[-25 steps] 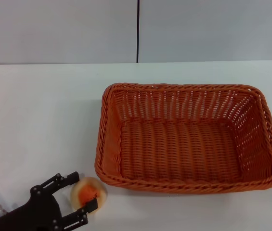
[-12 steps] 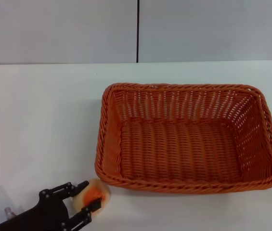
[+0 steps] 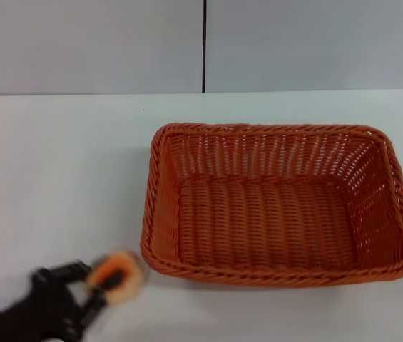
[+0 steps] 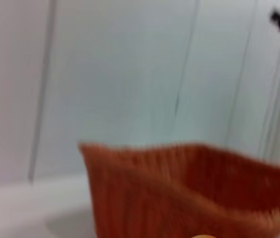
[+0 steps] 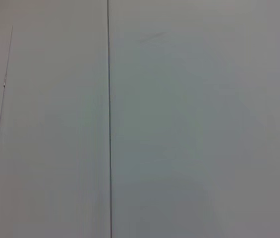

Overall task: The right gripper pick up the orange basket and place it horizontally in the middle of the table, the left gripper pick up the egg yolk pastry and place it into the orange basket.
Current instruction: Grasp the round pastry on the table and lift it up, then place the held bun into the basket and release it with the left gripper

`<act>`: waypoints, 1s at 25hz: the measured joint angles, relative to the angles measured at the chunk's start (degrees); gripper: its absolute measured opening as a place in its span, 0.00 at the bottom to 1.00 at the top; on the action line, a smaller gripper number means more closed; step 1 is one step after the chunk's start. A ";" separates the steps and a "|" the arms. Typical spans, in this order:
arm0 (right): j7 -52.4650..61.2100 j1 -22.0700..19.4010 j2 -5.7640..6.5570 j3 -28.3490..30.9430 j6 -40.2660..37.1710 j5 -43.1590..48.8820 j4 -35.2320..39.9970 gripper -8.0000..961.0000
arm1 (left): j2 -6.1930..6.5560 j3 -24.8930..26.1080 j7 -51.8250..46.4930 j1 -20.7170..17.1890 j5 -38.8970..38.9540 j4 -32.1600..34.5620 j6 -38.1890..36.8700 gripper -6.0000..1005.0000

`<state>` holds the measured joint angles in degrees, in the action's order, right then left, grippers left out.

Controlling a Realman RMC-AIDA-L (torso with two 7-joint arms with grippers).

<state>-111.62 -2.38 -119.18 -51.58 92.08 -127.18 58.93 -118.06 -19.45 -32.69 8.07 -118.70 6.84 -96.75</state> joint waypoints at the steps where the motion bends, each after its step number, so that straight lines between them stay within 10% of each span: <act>1: 0.00 0.00 0.00 0.00 0.03 0.00 -0.07 0.67 | 0.06 2.80 -0.45 -0.81 0.00 1.65 -3.21 0.23; 9: 0.00 -0.08 0.00 0.10 0.42 -0.08 -0.24 0.67 | 0.47 23.08 -8.31 -3.79 0.56 10.97 -18.40 0.18; 25: 0.19 0.79 -0.09 -0.02 1.60 -0.63 -0.59 0.67 | -0.48 6.71 -8.72 17.99 0.98 0.62 -16.05 0.08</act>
<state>-111.44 -1.59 -119.27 -51.61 93.67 -127.81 58.33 -118.54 -12.73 -41.41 26.06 -117.72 7.46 -112.80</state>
